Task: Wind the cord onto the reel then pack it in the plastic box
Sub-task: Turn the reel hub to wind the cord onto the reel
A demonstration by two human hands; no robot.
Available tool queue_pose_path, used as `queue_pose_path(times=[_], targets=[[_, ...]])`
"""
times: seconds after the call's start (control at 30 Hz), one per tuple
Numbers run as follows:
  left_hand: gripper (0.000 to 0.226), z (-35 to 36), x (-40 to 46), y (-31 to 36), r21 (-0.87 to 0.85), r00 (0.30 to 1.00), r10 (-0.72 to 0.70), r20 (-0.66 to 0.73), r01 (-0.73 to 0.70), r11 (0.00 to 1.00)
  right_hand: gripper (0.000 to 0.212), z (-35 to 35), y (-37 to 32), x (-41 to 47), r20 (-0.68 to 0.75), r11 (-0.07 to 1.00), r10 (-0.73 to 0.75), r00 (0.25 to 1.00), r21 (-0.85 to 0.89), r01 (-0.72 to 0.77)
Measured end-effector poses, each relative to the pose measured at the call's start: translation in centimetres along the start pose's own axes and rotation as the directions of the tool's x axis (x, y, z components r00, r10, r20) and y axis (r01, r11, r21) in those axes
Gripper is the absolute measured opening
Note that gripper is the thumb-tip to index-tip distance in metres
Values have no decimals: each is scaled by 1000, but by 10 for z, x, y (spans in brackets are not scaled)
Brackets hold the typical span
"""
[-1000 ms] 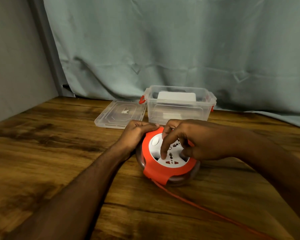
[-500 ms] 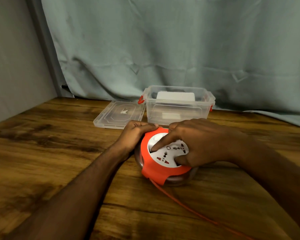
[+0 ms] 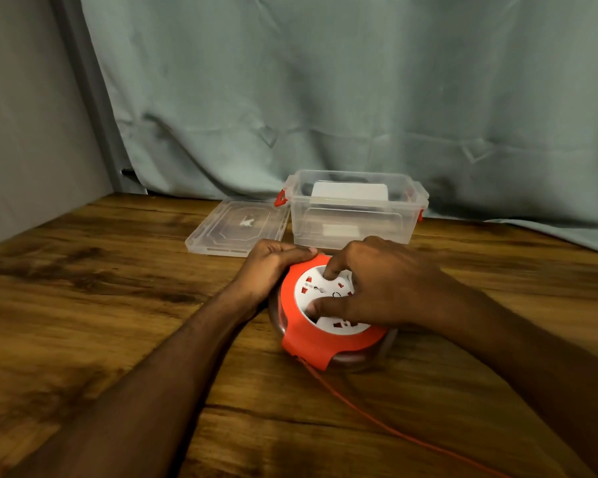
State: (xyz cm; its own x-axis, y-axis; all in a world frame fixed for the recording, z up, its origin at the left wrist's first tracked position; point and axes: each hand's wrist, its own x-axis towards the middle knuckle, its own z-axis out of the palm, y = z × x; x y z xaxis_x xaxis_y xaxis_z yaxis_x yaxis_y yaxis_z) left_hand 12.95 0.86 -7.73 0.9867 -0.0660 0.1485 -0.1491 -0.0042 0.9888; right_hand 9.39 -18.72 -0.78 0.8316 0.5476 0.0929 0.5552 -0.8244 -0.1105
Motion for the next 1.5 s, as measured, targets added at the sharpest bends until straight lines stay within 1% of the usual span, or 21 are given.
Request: queue_pose_path(times=[0.07, 0.1, 0.17, 0.2, 0.27, 0.33, 0.43, 0.6, 0.73, 0.87, 0.93, 1.0, 1.07, 1.23, 1.27, 1.3, 1.33, 1.37, 1.43, 1.5], targets=[[25, 0, 0, 1, 0, 1000, -2, 1, 2, 1000, 69, -4, 0, -1, 16, 1000, -3, 1000, -17, 4], [24, 0, -1, 1, -2, 1000, -2, -2, 2, 1000, 62, -9, 0, -2, 27, 999, -9, 1000, -38, 10], [21, 1, -1, 2, -8, 1000, -2, -15, 2, 1000, 48, -24, 3, -5, 67, 993, -43, 997, -105, 50], [21, 1, -1, 3, -7, 1000, -2, -20, 2, 1000, 47, -32, 5, -6, 88, 985, -66, 994, -154, 79], [23, 1, -1, 3, -1, 1000, -6, -22, 6, 1000, 54, -43, 11, -8, 140, 970, -97, 985, -209, 125], [25, 1, -1, 2, -4, 1000, -13, -19, 13, 1000, 62, -43, 16, -9, 177, 968, -130, 976, -190, 163], [25, 1, -2, 2, -8, 1000, -20, -21, 20, 1000, 65, -34, 20, -6, 196, 956, -170, 966, -203, 209], [24, 1, -3, 4, 11, 999, -20, -28, 21, 1000, 67, -35, 23, -3, 134, 954, -152, 979, -237, 181], [24, 0, -3, 3, 27, 999, -24, -27, 24, 999, 74, -28, 26, -1, 97, 957, -134, 986, -247, 155], [26, 2, -5, 6, 12, 1000, -28, -15, 28, 1000, 74, -28, 22, -3, 106, 943, -137, 985, -290, 162], [26, 3, -5, 6, 1, 1000, -30, -5, 30, 1000, 67, -29, 19, -4, 97, 934, -157, 983, -309, 180], [25, 4, -5, 6, -33, 999, -33, -23, 32, 999, 53, -24, 16, -4, 35, 940, -179, 983, -290, 181], [22, 5, -4, 6, -69, 998, -34, -48, 31, 997, 54, -17, 14, -2, -17, 954, -165, 986, -256, 155], [24, 4, -4, 5, -70, 997, -28, -69, 23, 997, 50, -16, 12, 1, 4, 968, -168, 986, -188, 166], [25, 3, -4, 6, -64, 997, -29, -70, 25, 998, 45, -19, 13, 1, 2, 966, -182, 983, -189, 179], [25, 4, -4, 6, -57, 997, -29, -72, 25, 998, 36, -22, 14, 1, -8, 962, -214, 977, -175, 209], [24, 4, -4, 6, -53, 997, -26, -74, 22, 998, 21, -24, 17, 1, -11, 959, -243, 970, -149, 239], [23, 4, -4, 6, -49, 997, -22, -74, 19, 999, 13, -28, 18, 0, -5, 957, -270, 963, -115, 268], [22, 4, -5, 7, -37, 997, -11, -73, 9, 999, 41, -30, 21, 0, 39, 956, -287, 957, -57, 289], [21, 5, -6, 8, -35, 998, 4, -69, -7, 999, 58, -31, 21, 1, 98, 953, -300, 949, -19, 303]])
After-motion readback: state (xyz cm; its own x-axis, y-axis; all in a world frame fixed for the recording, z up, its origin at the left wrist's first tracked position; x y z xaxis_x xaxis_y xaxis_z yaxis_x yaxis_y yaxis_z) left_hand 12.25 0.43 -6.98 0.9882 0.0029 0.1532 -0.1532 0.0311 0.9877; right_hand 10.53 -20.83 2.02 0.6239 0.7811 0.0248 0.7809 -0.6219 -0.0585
